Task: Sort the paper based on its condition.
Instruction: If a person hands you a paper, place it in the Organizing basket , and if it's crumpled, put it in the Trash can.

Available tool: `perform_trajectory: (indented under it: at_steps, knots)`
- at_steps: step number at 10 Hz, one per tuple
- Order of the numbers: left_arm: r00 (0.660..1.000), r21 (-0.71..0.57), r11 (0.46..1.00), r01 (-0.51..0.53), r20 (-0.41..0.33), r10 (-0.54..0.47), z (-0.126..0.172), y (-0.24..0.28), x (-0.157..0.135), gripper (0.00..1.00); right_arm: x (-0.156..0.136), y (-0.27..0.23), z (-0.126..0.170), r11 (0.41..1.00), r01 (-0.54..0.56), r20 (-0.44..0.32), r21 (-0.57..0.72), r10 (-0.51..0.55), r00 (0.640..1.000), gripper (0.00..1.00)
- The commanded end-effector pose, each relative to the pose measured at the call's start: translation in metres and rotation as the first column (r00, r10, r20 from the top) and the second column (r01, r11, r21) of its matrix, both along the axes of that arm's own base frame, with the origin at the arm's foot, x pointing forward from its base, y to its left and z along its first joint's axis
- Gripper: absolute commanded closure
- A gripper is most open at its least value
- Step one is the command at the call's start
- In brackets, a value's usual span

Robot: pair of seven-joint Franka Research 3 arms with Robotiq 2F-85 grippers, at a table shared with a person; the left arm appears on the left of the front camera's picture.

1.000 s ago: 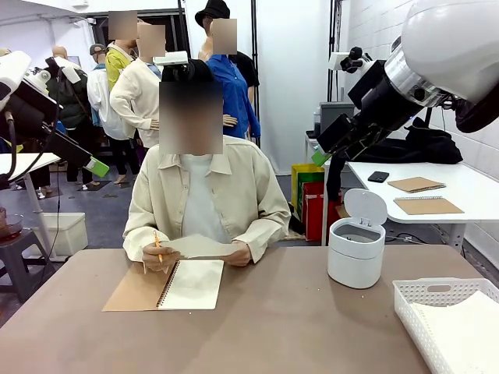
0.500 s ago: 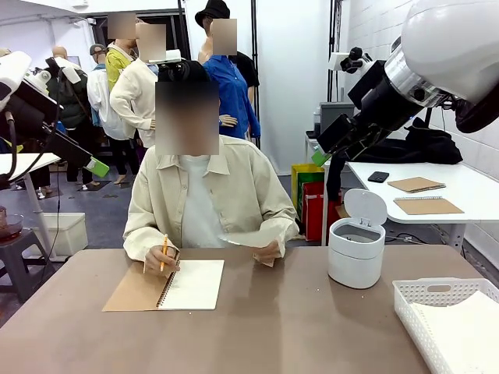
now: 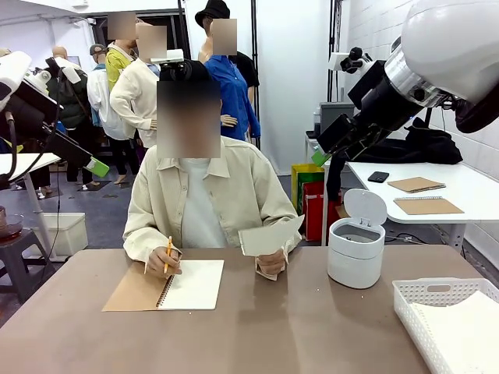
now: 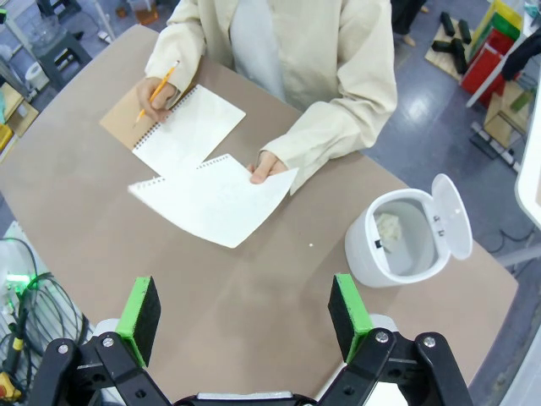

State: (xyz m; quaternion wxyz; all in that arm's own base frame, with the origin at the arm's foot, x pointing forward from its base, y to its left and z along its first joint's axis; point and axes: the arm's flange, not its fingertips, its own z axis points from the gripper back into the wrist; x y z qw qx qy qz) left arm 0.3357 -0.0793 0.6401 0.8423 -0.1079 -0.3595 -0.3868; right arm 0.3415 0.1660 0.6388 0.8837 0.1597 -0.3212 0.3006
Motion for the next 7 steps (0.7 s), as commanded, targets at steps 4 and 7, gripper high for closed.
perform_trajectory:
  at_steps: [4,7]
  knots:
    - [1.0,-0.009,1.0,0.002,-0.002,-0.002,0.0,-0.0002,-0.0001,0.0,0.0,0.0001,0.0,1.0,0.0,0.0,0.0,0.0,1.0,0.0]
    - [1.0,-0.009,1.0,0.002,-0.002,-0.002,0.0,-0.0002,-0.0001,0.0,0.0,0.0001,0.0,1.0,0.0,0.0,0.0,0.0,1.0,0.0]
